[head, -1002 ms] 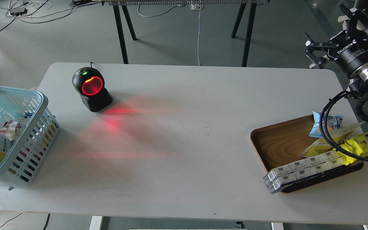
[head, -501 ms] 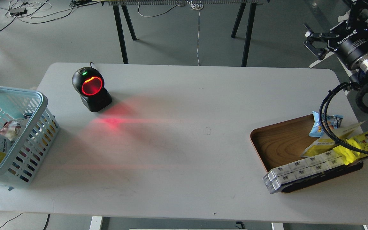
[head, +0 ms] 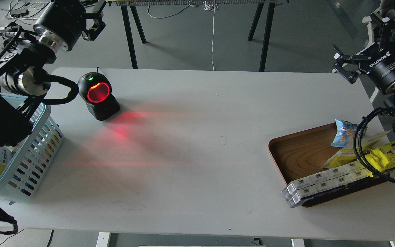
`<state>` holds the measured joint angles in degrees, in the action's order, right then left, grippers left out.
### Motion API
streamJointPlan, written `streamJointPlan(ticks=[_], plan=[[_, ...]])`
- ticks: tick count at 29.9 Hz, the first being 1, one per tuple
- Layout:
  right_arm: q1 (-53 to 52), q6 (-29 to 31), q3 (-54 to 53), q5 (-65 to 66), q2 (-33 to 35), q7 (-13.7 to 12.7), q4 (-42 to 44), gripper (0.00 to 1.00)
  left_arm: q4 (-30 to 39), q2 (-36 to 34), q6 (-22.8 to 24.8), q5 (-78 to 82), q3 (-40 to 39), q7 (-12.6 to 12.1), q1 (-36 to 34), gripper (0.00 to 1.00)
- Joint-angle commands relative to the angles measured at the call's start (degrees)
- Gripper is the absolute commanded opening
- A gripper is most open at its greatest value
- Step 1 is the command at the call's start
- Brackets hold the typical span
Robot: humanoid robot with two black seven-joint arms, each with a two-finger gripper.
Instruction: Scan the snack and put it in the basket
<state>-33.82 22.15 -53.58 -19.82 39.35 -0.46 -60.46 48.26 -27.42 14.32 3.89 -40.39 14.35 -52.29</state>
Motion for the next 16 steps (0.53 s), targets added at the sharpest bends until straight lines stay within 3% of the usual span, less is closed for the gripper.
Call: streamJointPlan(ticks=[1,7,12,16], plan=[[0.2,-0.1,-0.2,0.0,0.0,0.1,0.1,1.00,-2.4,2.0,0.1,-7.3,-0.7,-3.6,0.2,0.99],[0.6,-0.2,-0.2,0.1,-0.1,0.1,0.2,1.00,-2.8,1.2,1.0,-9.0,-0.5,-6.8,1.4,0.99],[0.5,-1.4,0.0,0.2,-0.4,0.1,0.4,1.00,-2.4,-1.6,5.4,-7.3,0.6,-5.9,3.6,1.00],[0.4,-2.0,0.2,0.2,-0.4,0.1,0.4,1.00,-2.3,-2.0,5.7,-7.1,0.7,-3.2,4.0,1.00]])
